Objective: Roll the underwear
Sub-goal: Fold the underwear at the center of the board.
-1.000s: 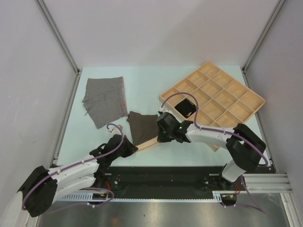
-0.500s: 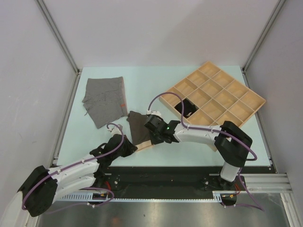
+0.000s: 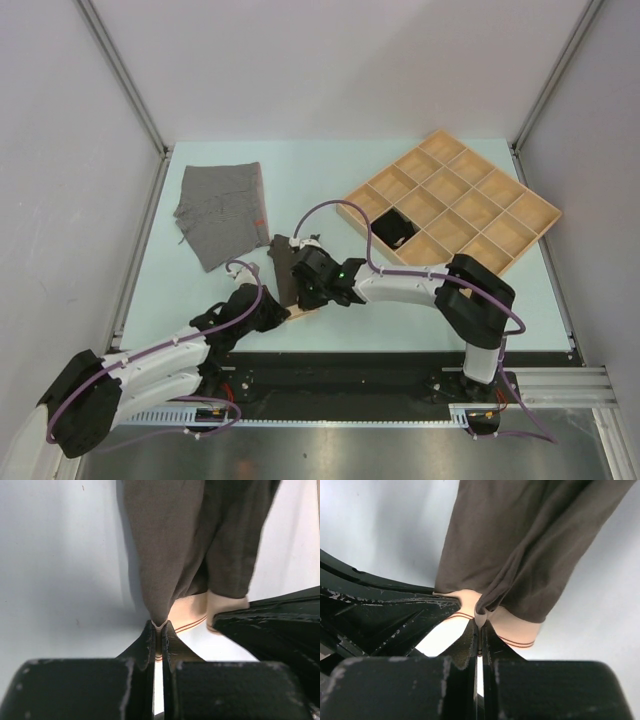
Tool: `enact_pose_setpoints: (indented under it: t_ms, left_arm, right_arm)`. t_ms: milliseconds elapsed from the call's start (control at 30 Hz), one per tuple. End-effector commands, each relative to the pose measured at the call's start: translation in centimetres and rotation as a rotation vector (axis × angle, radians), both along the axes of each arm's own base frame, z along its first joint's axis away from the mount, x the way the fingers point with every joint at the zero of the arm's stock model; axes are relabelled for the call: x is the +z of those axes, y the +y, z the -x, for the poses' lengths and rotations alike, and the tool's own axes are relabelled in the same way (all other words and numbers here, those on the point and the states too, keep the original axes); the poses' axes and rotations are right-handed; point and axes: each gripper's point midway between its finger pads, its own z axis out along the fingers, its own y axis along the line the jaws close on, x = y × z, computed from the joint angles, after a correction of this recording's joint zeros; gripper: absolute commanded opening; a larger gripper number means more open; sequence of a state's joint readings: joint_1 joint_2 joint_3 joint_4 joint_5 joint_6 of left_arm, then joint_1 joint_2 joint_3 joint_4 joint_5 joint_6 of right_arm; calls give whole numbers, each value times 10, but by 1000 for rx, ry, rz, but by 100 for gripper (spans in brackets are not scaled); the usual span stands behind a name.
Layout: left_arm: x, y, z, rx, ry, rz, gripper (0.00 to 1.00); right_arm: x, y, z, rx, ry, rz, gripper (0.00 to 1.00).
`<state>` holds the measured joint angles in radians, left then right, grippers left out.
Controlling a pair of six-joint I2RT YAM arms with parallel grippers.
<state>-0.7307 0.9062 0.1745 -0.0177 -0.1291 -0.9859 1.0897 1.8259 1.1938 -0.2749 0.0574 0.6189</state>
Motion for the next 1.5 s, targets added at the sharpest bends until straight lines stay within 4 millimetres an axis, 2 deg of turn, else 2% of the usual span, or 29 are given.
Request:
enact_pose_setpoints:
  t_ms: [0,267,533,800,833,933,1067,1100,1200,1367,1467]
  left_arm:
    - [-24,24,13,4,60,-129,0]
    - [-23,25,14,6,48,-119,0]
    - [-23,25,14,10,38,-109,0]
    - [-19,21,15,-4,-5,-53,0]
    - [-19,22,15,-4,-6,-52,2]
    - [-13,24,15,5,-17,-53,19]
    - [-5,33,15,52,-12,-68,53]
    - [-3,35,15,62,-9,-67,57]
    - [-1,44,14,108,14,-87,63]
    - [16,35,-1,122,-37,-10,68]
    - [21,39,-9,161,-67,-13,69]
  right_arm:
    - [19,30,1,55,-16,-95,0]
    - [21,45,5,97,6,-151,0]
    - [-3,46,14,125,78,-148,0]
    - [-5,54,16,165,118,-232,0]
    - [-6,55,16,166,121,-235,0]
    - [-15,52,13,150,140,-220,0]
    - [-27,45,10,125,147,-189,0]
    - [-28,45,12,126,148,-185,0]
    - [-30,43,11,120,146,-179,0]
    - [-29,41,11,119,140,-174,0]
    - [-27,41,11,117,138,-180,0]
